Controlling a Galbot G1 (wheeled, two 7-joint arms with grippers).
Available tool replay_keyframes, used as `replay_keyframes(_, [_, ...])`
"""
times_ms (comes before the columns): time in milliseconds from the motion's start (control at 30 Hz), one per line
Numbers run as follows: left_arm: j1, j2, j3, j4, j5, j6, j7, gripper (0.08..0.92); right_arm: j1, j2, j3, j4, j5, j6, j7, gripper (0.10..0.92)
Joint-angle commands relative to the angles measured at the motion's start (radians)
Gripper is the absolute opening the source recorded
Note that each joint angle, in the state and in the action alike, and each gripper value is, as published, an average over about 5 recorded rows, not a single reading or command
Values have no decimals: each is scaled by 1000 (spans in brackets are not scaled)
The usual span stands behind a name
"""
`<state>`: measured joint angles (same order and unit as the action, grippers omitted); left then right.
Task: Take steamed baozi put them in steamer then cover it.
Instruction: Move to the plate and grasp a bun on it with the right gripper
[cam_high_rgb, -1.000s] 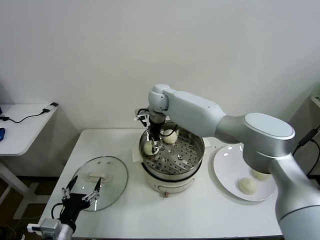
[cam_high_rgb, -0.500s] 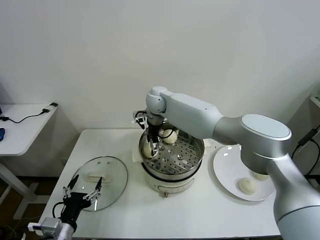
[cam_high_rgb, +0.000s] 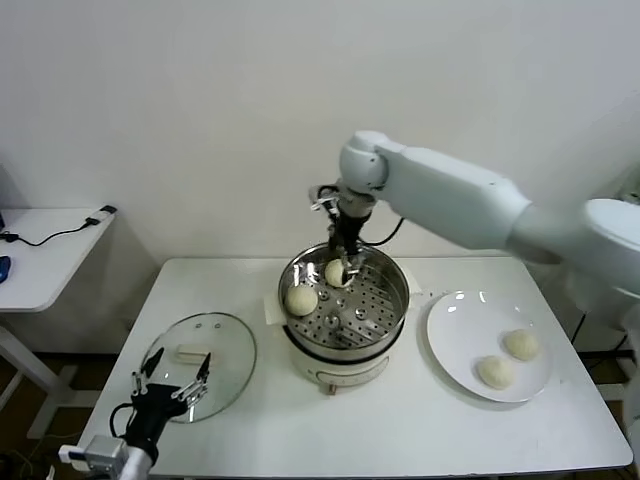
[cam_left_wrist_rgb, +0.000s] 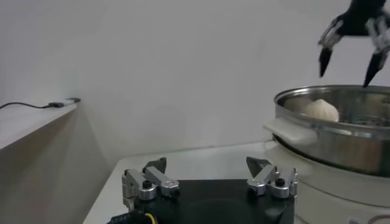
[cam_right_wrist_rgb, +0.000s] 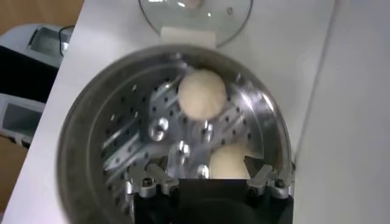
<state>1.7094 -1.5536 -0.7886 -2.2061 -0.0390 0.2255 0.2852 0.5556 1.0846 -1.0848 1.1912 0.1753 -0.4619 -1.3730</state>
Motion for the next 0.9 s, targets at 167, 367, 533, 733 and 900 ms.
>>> replay_keyframes(167, [24, 5, 19, -18, -14, 7, 6, 823, -70, -602, 117, 342, -52, 43, -75, 823])
replay_keyframes(367, [34, 1, 25, -18, -65, 17, 1, 823, -393, -725, 381, 382, -150, 99, -92, 823])
replay_keyframes(533, [50, -8, 32, -20, -62, 17, -4, 823, -737, -730, 642, 370, -275, 148, -90, 823])
replay_keyframes(733, [64, -20, 31, -15, -54, 16, -10, 823, -965, -663, 810, 289, -384, 213, -71, 823])
replay_keyframes(900, [73, -22, 26, -13, -48, 16, -10, 823, -981, -621, 817, 227, -418, 238, -57, 823])
